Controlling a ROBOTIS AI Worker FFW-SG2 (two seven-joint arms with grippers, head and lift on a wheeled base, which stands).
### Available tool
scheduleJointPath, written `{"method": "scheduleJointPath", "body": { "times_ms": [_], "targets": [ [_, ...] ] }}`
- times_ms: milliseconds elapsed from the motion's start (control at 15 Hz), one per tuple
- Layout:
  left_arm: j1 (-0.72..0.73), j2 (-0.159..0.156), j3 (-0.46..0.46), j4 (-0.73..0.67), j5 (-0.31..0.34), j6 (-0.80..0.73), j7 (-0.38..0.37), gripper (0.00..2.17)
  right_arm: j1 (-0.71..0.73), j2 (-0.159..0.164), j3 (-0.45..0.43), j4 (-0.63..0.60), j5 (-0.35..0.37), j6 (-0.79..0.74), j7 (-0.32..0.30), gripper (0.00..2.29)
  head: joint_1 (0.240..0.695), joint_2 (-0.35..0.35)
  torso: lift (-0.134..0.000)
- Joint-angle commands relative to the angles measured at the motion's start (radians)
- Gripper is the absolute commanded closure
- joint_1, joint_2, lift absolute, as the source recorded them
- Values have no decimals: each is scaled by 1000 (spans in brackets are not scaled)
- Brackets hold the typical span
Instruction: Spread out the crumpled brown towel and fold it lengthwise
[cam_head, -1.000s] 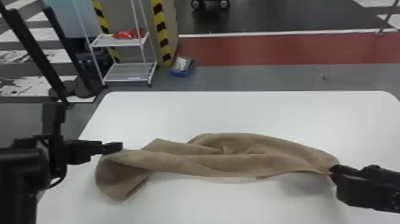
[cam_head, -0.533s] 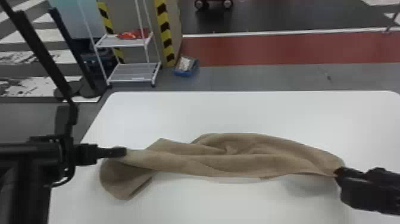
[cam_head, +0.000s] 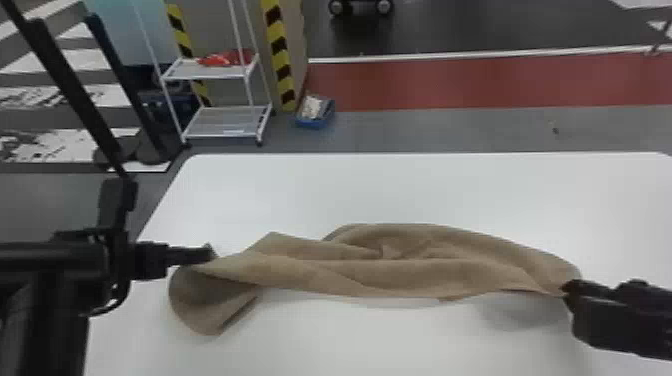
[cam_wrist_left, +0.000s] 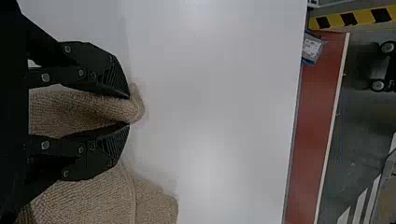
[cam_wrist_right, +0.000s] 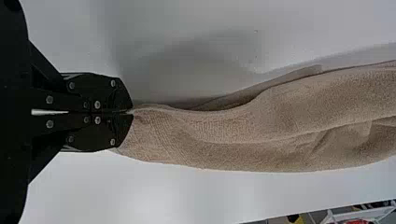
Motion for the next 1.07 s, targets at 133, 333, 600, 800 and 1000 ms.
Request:
{"method": "scheduleJointPath", "body": {
  "times_ms": [133, 333, 600, 800, 1000],
  "targets": [
    [13, -14, 35, -42, 54, -66, 16, 1889, -62, -6, -11, 46, -49, 12, -33, 2253, 695, 121, -123],
    [-10, -26, 25, -79, 141, -94, 73, 1889, -172, -8, -6, 84, -221, 98, -33, 2253, 695, 106, -123],
    [-181, -52, -46, 53, 164, -143, 165, 1889, -362, 3, 31, 201, -350, 276, -131, 2253, 695, 73, -123],
    [-330, -55, -49, 184, 184, -171, 208, 1889, -534, 3, 28, 339, -364, 301, -154, 2253, 684, 41, -123],
    [-364, -53, -29, 161, 207, -168, 221, 1889, -631, -14, 9, 366, -394, 377, -180, 2253, 612, 21, -123]
  ]
}}
